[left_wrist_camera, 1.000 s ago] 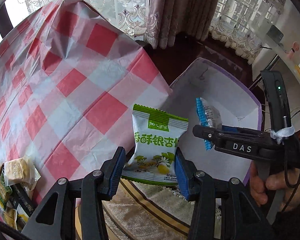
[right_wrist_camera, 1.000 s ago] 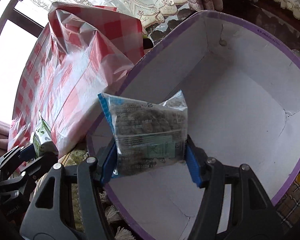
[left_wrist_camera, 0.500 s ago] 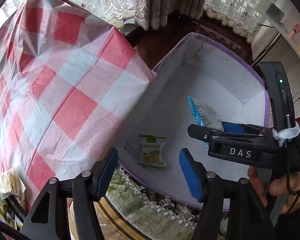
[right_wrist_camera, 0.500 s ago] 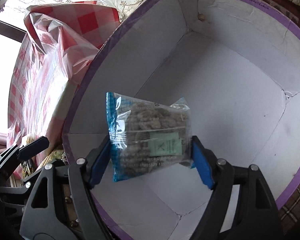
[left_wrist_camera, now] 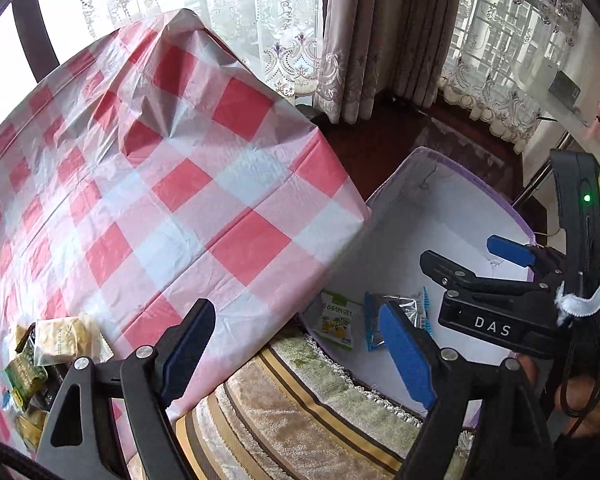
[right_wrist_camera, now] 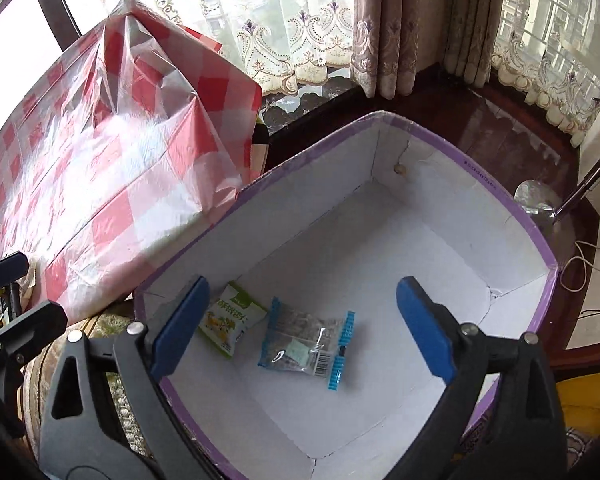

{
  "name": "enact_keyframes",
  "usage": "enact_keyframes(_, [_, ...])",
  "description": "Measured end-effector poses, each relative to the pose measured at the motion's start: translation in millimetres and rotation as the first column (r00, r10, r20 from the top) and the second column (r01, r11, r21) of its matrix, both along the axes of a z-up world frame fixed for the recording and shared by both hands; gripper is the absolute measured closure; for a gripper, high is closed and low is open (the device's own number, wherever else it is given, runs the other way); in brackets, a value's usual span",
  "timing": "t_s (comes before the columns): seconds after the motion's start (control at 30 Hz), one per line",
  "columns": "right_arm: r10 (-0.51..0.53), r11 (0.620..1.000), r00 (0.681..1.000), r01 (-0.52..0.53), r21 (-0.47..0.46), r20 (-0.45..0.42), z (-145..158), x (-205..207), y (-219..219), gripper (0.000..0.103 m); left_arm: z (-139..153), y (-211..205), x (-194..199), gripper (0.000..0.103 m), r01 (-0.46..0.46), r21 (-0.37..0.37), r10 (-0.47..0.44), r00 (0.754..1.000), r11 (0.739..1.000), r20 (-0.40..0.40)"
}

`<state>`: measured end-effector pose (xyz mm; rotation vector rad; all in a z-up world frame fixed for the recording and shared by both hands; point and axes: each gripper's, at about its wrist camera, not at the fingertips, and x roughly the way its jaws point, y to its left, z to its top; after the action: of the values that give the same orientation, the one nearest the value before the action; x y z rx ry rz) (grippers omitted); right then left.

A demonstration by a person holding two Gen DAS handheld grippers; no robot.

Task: Organize snacks
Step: 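Move both tools back over the snack pile on the table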

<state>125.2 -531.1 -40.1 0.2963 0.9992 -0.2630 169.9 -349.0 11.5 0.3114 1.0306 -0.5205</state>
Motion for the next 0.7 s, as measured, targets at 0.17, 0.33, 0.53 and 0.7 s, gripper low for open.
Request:
enact_keyframes(0.17, [0.090, 0.996, 0.991, -0.088, -0.032, 0.097, 32, 6, 26, 0.007, 19, 46, -13, 0.018, -0.099, -0.054, 0.105, 0.987, 0.994, 0.126])
enact_keyframes(0.33, [0.185, 0.981, 0.971, -0.191, 0.030, 0.150, 44, 16, 59, 0.007, 29, 105, -20, 0.018, -0.229, -0.121, 0.244, 0.961, 0.966, 0.131])
enact_keyframes(0.53, [0.325, 0.940, 0.930, -0.338, 0.051, 0.171, 51, 23, 116, 0.007, 34, 181, -27, 0.021, -0.391, -0.277, 0.422, 0.905, 0.878, 0.061])
enact_keyframes(0.7, [0.428, 0.902, 0.885, -0.431, -0.026, 0.182, 61, 21, 156, 0.007, 26, 241, -34, 0.030, -0.525, -0.350, 0.552, 0.833, 0.776, -0.027])
